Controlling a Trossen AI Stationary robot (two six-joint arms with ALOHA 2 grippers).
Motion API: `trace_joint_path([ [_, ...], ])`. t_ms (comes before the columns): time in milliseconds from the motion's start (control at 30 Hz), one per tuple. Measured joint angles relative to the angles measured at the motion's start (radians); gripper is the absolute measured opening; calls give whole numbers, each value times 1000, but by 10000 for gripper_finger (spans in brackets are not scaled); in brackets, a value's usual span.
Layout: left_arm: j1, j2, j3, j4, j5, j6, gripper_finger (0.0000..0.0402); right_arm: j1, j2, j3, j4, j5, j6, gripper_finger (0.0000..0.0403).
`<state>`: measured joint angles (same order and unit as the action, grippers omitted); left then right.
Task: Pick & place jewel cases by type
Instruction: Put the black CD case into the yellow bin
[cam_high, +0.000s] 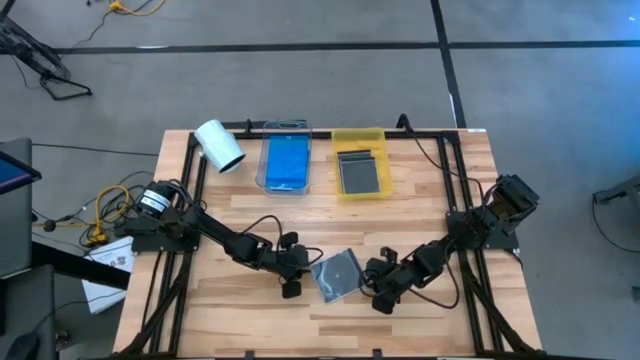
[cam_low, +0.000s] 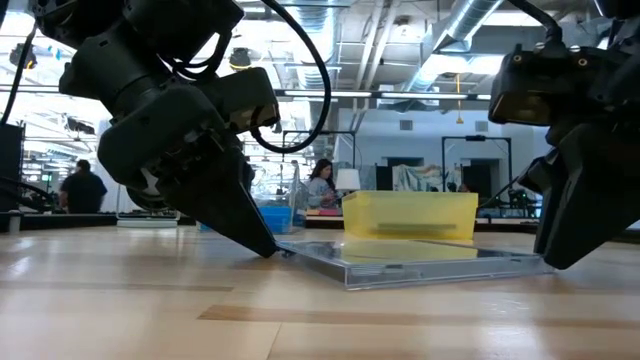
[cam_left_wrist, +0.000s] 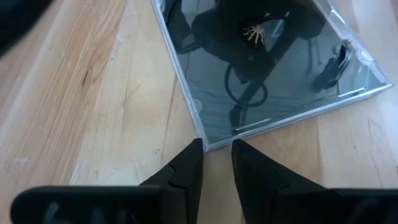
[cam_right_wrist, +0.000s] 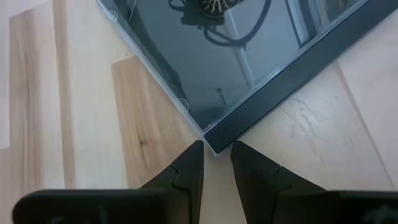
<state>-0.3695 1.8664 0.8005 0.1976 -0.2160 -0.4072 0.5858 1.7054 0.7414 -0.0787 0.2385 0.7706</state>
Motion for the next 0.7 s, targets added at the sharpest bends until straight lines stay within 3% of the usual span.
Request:
trace_joint_path([
  [400, 1, 0, 0, 31, -14, -19, 17, 1, 0, -2, -12, 30, -9, 78],
  [700, 1, 0, 0, 43, -20, -38, 14, -5, 0, -4, -9, 50, -11, 78],
])
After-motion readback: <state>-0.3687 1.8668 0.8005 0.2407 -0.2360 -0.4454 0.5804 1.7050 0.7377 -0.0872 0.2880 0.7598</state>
